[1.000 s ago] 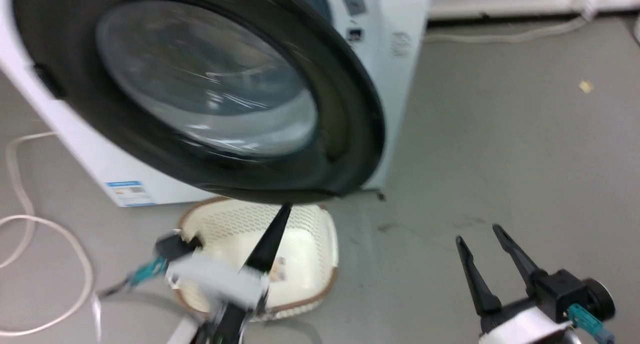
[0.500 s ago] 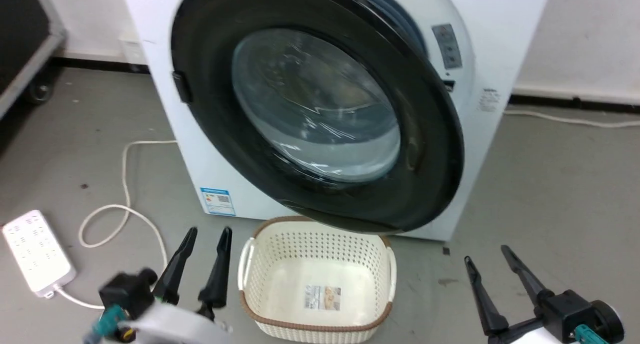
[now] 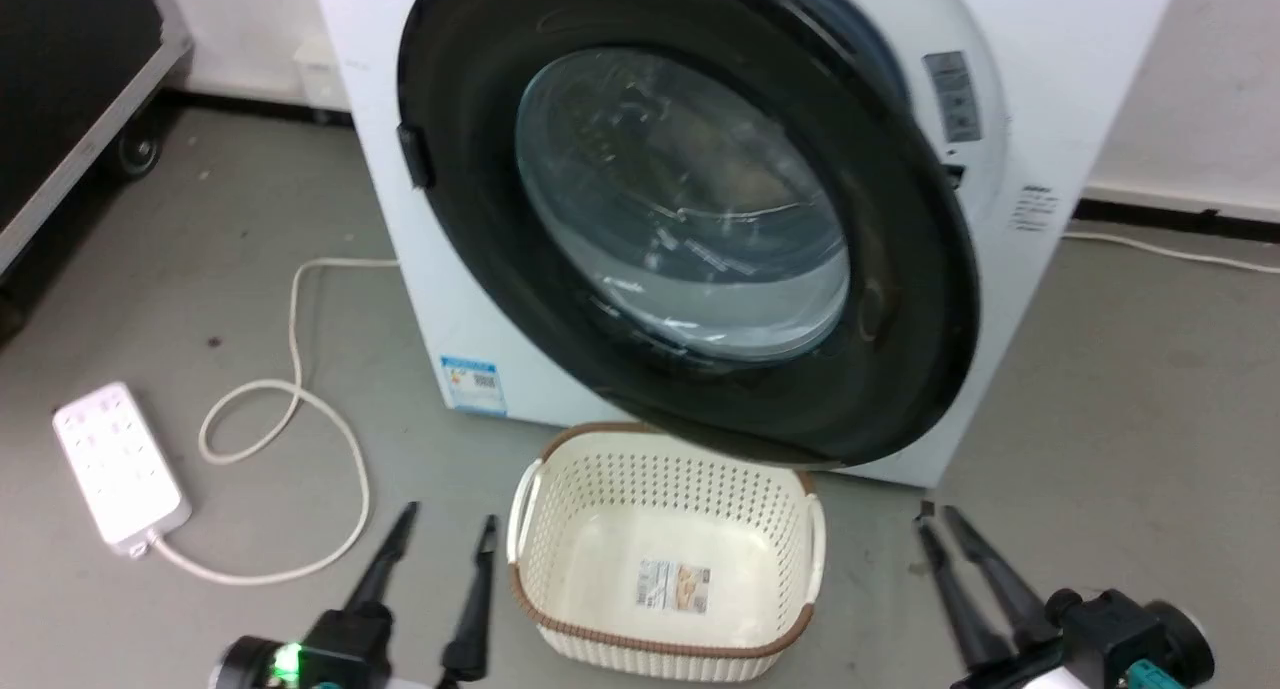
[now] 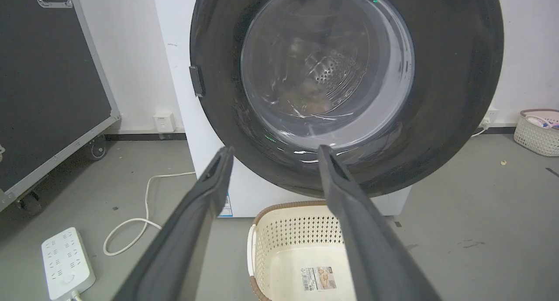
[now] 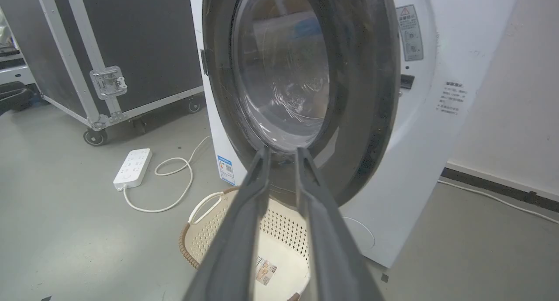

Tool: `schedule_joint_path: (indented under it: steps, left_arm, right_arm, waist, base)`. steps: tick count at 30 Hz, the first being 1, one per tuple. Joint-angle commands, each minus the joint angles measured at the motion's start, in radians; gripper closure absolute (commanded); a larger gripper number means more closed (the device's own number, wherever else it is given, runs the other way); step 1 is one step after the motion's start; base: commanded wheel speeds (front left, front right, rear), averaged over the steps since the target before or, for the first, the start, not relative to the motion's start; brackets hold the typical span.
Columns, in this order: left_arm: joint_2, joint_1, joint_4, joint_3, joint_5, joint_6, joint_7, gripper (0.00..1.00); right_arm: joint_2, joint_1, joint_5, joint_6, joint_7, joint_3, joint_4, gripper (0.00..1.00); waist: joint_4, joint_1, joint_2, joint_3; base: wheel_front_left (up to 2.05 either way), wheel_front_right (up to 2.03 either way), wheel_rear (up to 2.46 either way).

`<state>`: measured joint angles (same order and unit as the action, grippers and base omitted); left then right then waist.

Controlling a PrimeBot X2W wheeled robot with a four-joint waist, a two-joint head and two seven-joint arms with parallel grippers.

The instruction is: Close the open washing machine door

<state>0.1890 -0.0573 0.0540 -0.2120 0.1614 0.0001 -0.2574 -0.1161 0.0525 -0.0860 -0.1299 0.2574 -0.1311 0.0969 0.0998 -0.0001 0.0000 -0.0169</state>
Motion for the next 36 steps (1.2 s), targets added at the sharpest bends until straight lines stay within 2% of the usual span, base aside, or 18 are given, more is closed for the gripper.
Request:
schedule_joint_path:
  steps: [1,8,9,11,14,15,16,18,20,23,27,29,30,36]
  left_arm:
    - [-0.016,0.004,-0.01,-0.005,-0.015,-0.001,-0.004,0.0]
    - [-0.07,0.06,-0.027,-0.003,-0.047,-0.018,-0.004,0.0]
    - [-0.077,0.068,-0.029,-0.004,-0.048,-0.02,-0.004,0.0]
    - [-0.104,0.103,-0.039,0.0,-0.041,-0.028,-0.004,0.0]
    - [-0.115,0.123,-0.047,0.003,-0.043,-0.033,-0.004,0.0]
    - [-0.115,0.123,-0.047,0.003,-0.043,-0.033,-0.004,0.0]
    - [-0.121,0.137,-0.049,0.005,-0.044,-0.037,-0.004,0.0]
    - [-0.123,0.144,-0.05,0.006,-0.044,-0.038,-0.004,0.0]
    - [-0.134,0.166,-0.058,0.011,-0.02,-0.041,-0.004,0.0]
    - [-0.137,0.182,-0.057,0.012,-0.019,-0.047,-0.004,0.0]
    - [-0.138,0.192,-0.054,0.01,-0.021,-0.048,-0.004,0.0]
    - [-0.138,0.198,-0.053,0.005,-0.017,-0.045,-0.004,0.0]
    - [-0.138,0.202,-0.056,-0.001,-0.009,-0.033,-0.004,0.0]
    - [-0.139,0.191,-0.048,0.008,-0.001,-0.031,-0.004,0.0]
  right_arm:
    - [-0.026,-0.014,-0.014,-0.001,0.004,-0.013,-0.015,1.0]
    - [-0.129,-0.178,-0.102,-0.001,-0.048,-0.044,-0.021,1.0]
    - [-0.15,-0.207,-0.118,-0.001,-0.065,-0.047,-0.017,1.0]
    - [-0.24,-0.327,-0.192,-0.001,-0.12,-0.066,0.016,1.0]
    - [-0.303,-0.419,-0.251,-0.001,-0.154,-0.079,0.047,1.0]
    - [-0.303,-0.419,-0.251,-0.001,-0.154,-0.079,0.047,1.0]
    - [-0.348,-0.479,-0.267,-0.001,-0.162,-0.084,0.073,1.0]
    - [-0.364,-0.507,-0.275,-0.001,-0.168,-0.079,0.093,1.0]
    - [-0.413,-0.643,-0.294,-0.001,-0.199,-0.047,0.201,1.0]
    - [-0.412,-0.787,-0.298,-0.001,-0.227,-0.003,0.32,1.0]
    - [-0.402,-0.865,-0.285,-0.001,-0.241,0.037,0.401,1.0]
    - [-0.395,-0.909,-0.273,-0.001,-0.238,0.06,0.448,1.0]
    - [-0.371,-0.958,-0.249,-0.001,-0.202,0.075,0.507,1.0]
    - [-0.333,-0.925,-0.245,-0.001,-0.14,0.029,0.56,1.0]
  waist:
    - [0.022,0.0001,0.0,0.034]
    - [0.079,0.0001,0.0,0.163]
    - [0.089,0.0001,0.0,0.183]
    - [0.125,0.0001,0.0,0.244]
    - [0.147,0.0001,0.0,0.281]
    - [0.147,0.0001,0.0,0.281]
    - [0.161,0.0001,0.0,0.302]
    - [0.167,0.0001,0.0,0.311]
    - [0.189,0.0001,0.0,0.352]
    - [0.195,0.0001,0.0,0.385]
    - [0.198,0.0001,0.0,0.395]
    - [0.2,0.0001,0.0,0.398]
    - [0.196,0.0001,0.0,0.391]
    - [0.164,0.0001,0.0,0.336]
  base:
    - [0.0,0.0,0.0]
    - [0.0,0.0,0.0]
    - [0.0,0.0,0.0]
    - [0.0,0.0,0.0]
    - [0.0,0.0,0.0]
    - [0.0,0.0,0.0]
    - [0.0,0.0,0.0]
    - [0.0,0.0,0.0]
    - [0.0,0.0,0.0]
    - [0.0,0.0,0.0]
    - [0.0,0.0,0.0]
    - [0.0,0.0,0.0]
    - [0.0,0.0,0.0]
    - [0.0,0.0,0.0]
